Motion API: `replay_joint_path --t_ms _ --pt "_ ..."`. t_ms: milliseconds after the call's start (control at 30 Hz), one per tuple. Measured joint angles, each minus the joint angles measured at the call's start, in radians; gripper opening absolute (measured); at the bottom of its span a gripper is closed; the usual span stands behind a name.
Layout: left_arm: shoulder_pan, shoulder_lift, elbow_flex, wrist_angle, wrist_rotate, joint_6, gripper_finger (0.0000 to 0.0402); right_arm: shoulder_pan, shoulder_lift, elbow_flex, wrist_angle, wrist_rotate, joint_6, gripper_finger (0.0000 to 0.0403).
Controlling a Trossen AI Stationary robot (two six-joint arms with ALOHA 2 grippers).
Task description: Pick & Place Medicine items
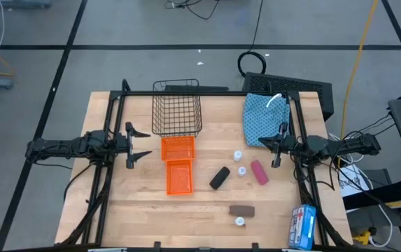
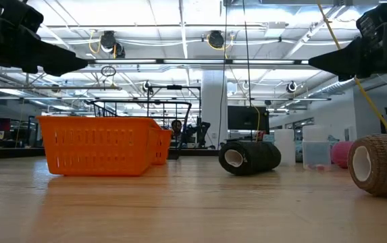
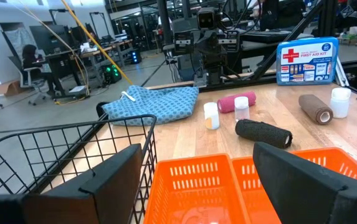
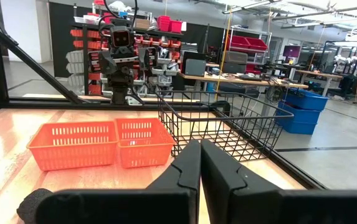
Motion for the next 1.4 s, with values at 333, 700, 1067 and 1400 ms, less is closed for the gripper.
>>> replay_joint_path --t_ms 333,700,1067,1400 --pt "0.0 0.0 0.0 0.0 0.0 0.0 0.031 0.0 0.001 0.0 0.011 -0.001 0.0 0.0004" --pt "0.0 0.0 0.0 0.0 0.0 0.0 0.031 0.0 0.004 0.0 0.279 0.002 0.019 0.0005" --pt "0.0 0.0 0.0 0.0 0.0 0.0 0.031 -0.055 0.025 0.0 0.339 0.307 -0.225 0.0007" --pt "0.0 0.0 0.0 0.0 0.0 0.0 0.031 -0.212 0.278 0.064 0.412 0.313 -0.141 0.0119"
